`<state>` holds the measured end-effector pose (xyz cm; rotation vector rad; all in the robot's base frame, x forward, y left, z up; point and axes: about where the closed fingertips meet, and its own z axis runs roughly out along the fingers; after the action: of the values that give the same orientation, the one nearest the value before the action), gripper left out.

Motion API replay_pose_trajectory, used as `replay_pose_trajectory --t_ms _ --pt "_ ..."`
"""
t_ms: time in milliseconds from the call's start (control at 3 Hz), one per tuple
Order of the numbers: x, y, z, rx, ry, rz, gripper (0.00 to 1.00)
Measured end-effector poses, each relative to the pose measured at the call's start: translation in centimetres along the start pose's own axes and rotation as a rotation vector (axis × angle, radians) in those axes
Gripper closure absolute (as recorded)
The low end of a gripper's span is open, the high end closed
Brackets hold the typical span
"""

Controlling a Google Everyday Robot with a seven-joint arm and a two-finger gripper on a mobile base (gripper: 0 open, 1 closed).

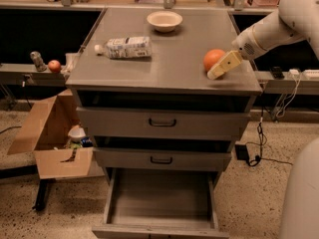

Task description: Place orange into bottom drawer

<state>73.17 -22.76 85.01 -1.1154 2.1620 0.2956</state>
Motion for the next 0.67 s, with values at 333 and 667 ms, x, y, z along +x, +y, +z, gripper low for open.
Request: replay_pose_trajectory --t_ms 333,667 --pt "-0.2 0.3 0.4 -0.012 0.003 -0.004 0.18" --pt "-0.1 1.4 1.0 -0.044 0.011 -0.015 0.42"
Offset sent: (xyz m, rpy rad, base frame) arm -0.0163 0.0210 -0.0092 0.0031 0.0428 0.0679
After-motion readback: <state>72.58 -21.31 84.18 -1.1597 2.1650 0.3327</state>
